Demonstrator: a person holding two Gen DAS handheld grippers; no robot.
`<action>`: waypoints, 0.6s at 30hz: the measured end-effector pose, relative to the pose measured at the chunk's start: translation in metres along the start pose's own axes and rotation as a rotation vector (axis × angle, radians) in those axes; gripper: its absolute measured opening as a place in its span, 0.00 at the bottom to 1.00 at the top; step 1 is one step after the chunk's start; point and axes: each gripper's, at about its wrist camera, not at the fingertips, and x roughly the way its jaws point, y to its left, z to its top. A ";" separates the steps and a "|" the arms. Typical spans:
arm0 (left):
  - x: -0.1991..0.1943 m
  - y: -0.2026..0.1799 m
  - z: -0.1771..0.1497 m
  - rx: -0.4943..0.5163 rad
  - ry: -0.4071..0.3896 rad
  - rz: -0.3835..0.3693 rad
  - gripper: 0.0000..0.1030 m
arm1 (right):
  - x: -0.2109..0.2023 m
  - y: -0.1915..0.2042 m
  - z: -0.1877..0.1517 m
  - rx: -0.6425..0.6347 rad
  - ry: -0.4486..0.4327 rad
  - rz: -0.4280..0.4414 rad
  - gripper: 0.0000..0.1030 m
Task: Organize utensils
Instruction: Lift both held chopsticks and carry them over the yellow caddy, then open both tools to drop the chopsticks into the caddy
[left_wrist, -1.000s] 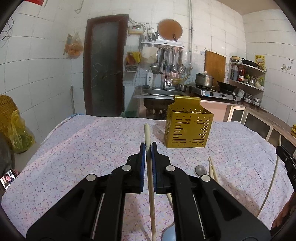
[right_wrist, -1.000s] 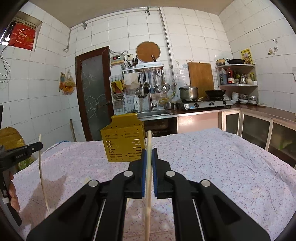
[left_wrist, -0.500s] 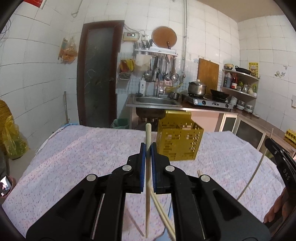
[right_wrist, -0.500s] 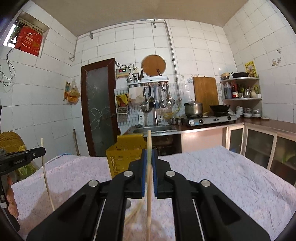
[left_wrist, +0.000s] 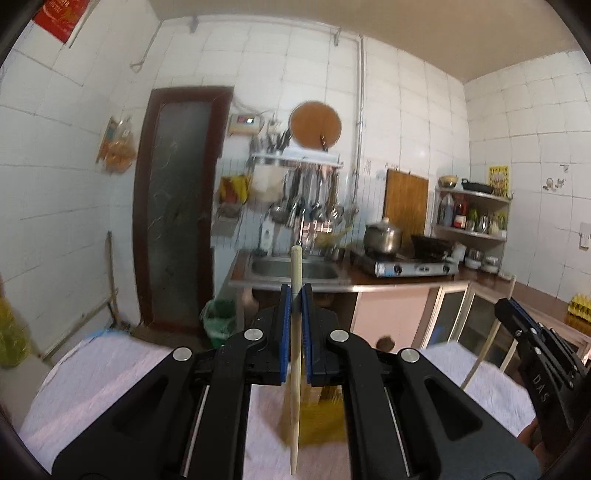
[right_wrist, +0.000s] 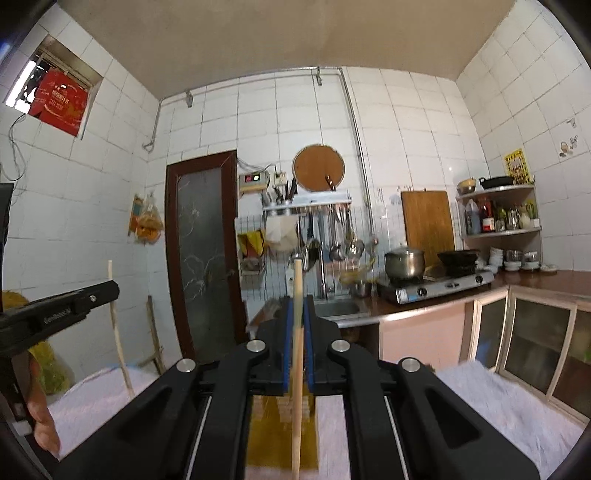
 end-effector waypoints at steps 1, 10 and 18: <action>0.011 -0.004 0.005 0.002 -0.014 -0.009 0.04 | 0.012 0.001 0.005 -0.006 -0.011 -0.005 0.06; 0.112 -0.027 0.000 0.043 -0.028 -0.012 0.04 | 0.096 0.007 0.001 -0.022 -0.013 -0.008 0.06; 0.164 -0.011 -0.061 0.034 0.094 -0.006 0.05 | 0.128 0.006 -0.065 -0.049 0.130 0.016 0.06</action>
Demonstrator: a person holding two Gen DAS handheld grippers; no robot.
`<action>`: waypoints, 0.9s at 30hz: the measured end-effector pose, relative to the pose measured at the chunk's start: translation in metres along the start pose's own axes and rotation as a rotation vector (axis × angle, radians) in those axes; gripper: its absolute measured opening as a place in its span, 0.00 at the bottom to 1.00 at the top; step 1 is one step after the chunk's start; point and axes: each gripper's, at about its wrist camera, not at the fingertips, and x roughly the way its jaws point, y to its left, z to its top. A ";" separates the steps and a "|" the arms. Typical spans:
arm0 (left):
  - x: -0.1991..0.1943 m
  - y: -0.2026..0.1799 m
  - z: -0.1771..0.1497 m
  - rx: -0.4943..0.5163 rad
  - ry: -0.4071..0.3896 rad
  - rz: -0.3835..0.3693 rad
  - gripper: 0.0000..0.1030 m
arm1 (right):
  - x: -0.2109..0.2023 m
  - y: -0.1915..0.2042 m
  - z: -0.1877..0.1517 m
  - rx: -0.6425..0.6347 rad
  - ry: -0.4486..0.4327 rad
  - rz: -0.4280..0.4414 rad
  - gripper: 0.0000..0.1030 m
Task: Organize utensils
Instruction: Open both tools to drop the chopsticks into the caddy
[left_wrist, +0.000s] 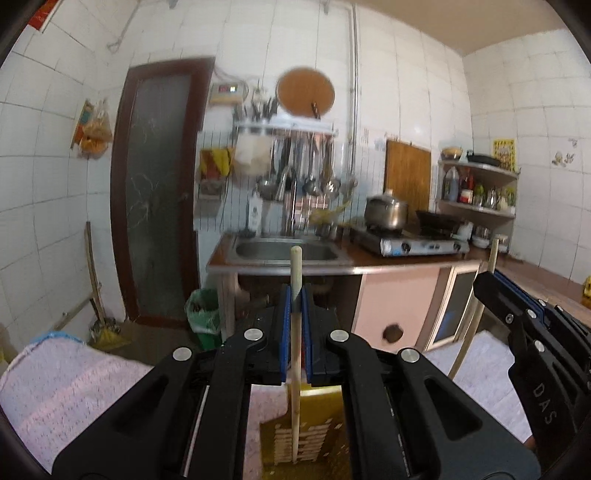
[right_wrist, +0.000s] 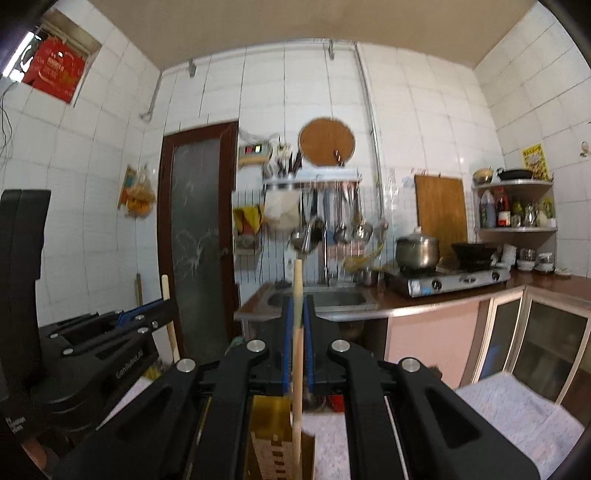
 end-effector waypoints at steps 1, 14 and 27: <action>0.001 0.003 -0.004 -0.005 0.017 0.000 0.05 | 0.001 -0.001 -0.004 0.000 0.018 0.000 0.06; -0.110 0.041 0.020 0.031 0.029 0.148 0.90 | -0.077 -0.008 0.004 -0.016 0.205 -0.075 0.67; -0.177 0.071 -0.076 0.012 0.252 0.195 0.96 | -0.126 -0.009 -0.087 0.051 0.502 -0.091 0.71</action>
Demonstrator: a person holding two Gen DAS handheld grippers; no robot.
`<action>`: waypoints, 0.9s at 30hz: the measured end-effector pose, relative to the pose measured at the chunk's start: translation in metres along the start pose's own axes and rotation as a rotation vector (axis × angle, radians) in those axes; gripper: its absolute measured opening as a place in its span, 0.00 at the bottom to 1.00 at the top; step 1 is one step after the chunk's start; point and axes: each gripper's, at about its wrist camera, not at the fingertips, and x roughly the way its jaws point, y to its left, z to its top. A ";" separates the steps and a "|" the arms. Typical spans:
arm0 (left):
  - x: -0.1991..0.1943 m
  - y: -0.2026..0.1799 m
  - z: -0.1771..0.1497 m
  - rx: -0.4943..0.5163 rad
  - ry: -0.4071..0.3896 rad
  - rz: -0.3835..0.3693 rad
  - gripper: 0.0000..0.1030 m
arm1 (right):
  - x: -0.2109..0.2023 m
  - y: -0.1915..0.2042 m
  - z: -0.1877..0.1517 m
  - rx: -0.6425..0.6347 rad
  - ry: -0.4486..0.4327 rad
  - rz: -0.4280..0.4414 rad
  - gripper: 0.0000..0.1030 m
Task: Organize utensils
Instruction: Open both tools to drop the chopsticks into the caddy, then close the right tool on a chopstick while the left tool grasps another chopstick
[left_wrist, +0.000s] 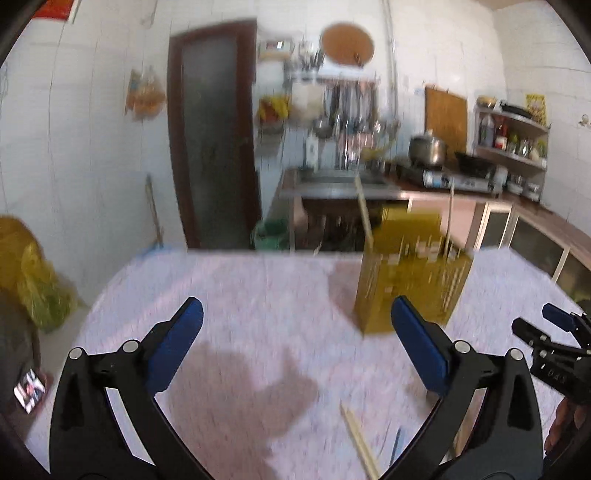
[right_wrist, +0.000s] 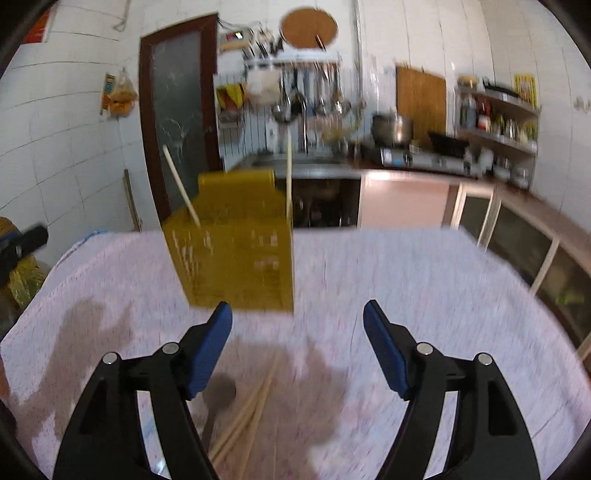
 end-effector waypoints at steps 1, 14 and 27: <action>0.006 0.001 -0.011 -0.006 0.037 0.000 0.96 | 0.005 -0.001 -0.007 0.006 0.019 -0.005 0.71; 0.074 -0.006 -0.088 -0.003 0.292 0.035 0.95 | 0.066 0.010 -0.044 -0.020 0.193 -0.051 0.70; 0.089 -0.011 -0.104 0.030 0.355 0.030 0.95 | 0.081 0.008 -0.048 0.032 0.270 -0.004 0.28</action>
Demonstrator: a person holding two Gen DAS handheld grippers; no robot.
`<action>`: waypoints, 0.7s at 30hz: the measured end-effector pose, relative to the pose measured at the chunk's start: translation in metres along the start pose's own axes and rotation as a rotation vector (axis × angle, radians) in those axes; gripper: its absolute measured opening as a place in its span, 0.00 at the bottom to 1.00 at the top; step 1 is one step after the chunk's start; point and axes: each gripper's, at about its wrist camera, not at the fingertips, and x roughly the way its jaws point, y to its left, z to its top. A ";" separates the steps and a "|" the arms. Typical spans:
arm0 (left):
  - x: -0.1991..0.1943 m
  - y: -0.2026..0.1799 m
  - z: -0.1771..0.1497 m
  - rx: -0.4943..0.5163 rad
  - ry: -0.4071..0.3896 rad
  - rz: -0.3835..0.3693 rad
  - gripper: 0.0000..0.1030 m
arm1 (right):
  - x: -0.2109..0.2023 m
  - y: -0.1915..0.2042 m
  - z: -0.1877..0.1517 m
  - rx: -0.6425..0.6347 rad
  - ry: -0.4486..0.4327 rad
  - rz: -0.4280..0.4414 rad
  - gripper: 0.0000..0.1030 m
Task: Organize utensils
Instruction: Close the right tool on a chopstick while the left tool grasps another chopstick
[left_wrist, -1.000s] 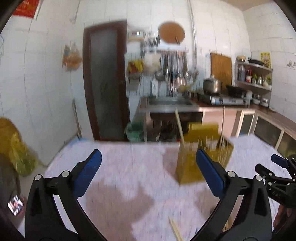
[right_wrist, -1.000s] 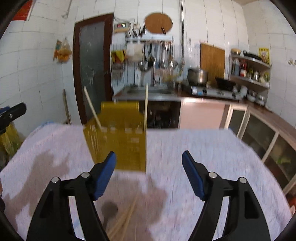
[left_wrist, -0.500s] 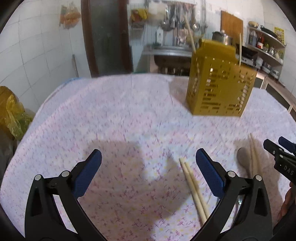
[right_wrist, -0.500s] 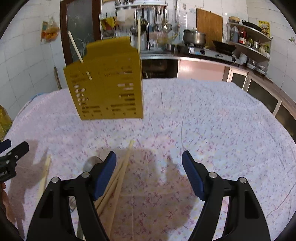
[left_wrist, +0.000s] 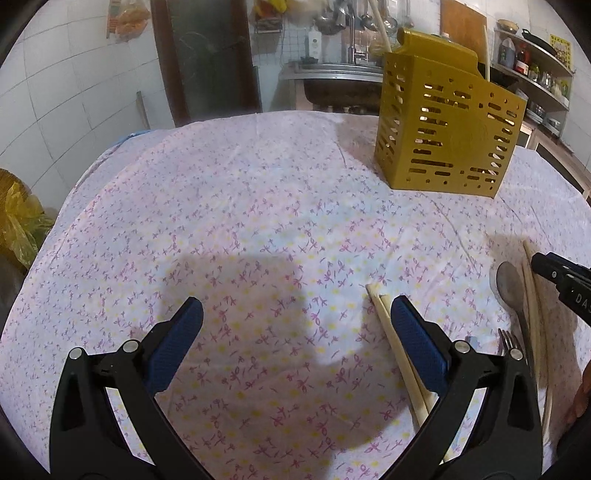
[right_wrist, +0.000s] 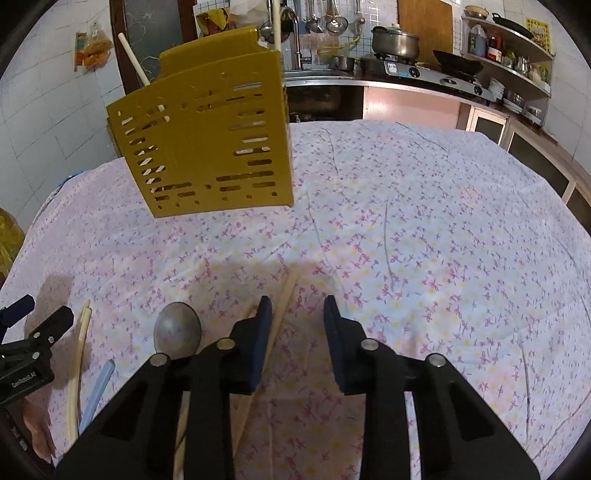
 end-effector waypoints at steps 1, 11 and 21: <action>0.000 0.000 -0.001 0.002 0.004 0.002 0.95 | 0.001 0.001 0.000 0.002 0.006 0.003 0.28; -0.006 -0.007 -0.007 0.029 0.009 0.034 0.95 | -0.005 0.012 -0.008 -0.048 0.052 -0.007 0.10; -0.004 -0.011 -0.012 0.039 0.045 0.053 0.91 | -0.026 -0.011 -0.024 -0.053 0.081 0.017 0.08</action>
